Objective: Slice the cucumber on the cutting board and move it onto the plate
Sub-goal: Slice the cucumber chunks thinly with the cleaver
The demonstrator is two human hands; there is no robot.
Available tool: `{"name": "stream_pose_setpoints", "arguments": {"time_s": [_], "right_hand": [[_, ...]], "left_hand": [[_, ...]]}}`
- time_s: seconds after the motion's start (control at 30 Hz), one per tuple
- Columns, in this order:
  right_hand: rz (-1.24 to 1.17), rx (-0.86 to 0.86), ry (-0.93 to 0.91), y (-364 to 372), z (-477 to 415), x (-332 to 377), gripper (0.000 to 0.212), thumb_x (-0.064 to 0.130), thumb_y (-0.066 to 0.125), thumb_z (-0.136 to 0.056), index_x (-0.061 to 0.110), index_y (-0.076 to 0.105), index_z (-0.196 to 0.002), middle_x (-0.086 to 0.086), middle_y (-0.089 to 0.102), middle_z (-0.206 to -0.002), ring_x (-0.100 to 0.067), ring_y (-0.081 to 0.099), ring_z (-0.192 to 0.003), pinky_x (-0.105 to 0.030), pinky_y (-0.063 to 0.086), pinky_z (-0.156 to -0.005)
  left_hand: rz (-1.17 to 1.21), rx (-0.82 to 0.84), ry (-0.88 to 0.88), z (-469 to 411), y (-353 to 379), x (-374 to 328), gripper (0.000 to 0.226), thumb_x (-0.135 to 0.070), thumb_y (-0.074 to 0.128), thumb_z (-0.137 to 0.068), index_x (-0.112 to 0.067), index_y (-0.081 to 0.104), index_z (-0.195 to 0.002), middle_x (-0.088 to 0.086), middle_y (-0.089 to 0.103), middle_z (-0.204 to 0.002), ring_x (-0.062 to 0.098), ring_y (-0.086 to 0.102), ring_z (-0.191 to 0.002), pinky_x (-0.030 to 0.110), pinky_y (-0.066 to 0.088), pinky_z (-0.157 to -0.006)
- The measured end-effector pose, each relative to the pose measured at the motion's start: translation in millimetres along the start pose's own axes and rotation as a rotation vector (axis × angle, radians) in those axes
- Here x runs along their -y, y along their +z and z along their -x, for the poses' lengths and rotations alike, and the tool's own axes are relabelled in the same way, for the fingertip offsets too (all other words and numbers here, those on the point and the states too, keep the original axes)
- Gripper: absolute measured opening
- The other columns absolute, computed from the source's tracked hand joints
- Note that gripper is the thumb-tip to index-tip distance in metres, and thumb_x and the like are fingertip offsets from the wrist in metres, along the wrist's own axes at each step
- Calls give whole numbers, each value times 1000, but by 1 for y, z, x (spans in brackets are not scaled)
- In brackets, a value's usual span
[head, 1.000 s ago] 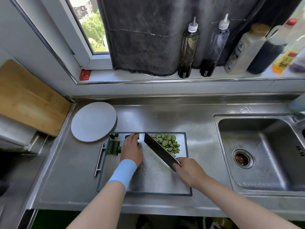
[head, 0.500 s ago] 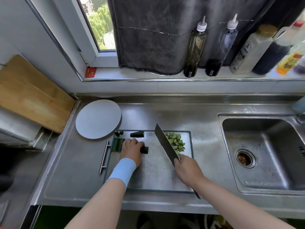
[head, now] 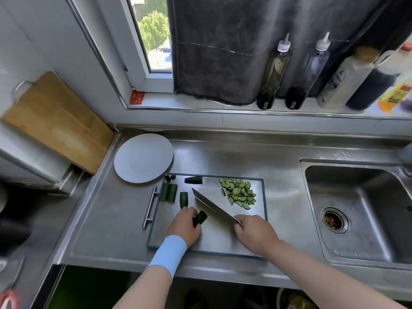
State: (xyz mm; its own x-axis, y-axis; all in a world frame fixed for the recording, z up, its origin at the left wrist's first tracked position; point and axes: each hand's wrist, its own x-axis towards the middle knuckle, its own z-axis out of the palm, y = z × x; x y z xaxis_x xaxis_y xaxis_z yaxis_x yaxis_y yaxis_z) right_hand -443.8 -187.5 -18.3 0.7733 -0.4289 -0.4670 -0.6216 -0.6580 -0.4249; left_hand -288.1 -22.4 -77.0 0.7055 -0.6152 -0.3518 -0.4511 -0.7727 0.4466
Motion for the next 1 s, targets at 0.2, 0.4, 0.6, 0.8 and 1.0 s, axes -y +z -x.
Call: {"name": "stream_pose_setpoints", "arguments": {"time_s": [0.2,0.4,0.6,0.8,1.0], "right_hand": [[49,70,-99,6,1,14,21,31,40,-97,27,58,-86,6,59,-78,-21,54,-76,-30,33,-57],[-2,54,-32,14,1,12,32,33,40,-100,37,43,-68,10,55,-70,-14,51,-69,-24,33,-53],[-106,1,90,7,-13,6,29,38,42,-101,30,58,-79,8,65,-76,-13,60,-73,-28,43,-59],[-101,-25,146,6,-23,-2,29,38,43,-101,29,58,-78,8,62,-75,-18,61,-75,-28,42,-58],[-52,-8,138,7,-27,-2,31,38,41,-101,23,61,-85,5,63,-80,-20,58,-79,-30,42,-62]], "left_hand": [[133,-77,-78,22,13,8,21,-34,57,-88,-23,56,-107,-7,50,-106,16,55,-94,32,49,-83],[112,-297,-57,20,15,21,25,-22,49,-95,-23,57,-119,-3,48,-116,15,44,-111,26,43,-88],[-21,-240,-99,-17,-7,28,30,-13,50,-94,-20,55,-124,1,43,-123,21,47,-108,34,49,-85],[-27,-244,-48,-52,-17,27,29,-6,47,-91,-14,58,-117,6,50,-113,24,51,-97,40,51,-81],[-73,-354,-9,-67,-20,28,25,-11,53,-89,-20,68,-106,2,55,-97,23,53,-83,31,48,-64]]}}
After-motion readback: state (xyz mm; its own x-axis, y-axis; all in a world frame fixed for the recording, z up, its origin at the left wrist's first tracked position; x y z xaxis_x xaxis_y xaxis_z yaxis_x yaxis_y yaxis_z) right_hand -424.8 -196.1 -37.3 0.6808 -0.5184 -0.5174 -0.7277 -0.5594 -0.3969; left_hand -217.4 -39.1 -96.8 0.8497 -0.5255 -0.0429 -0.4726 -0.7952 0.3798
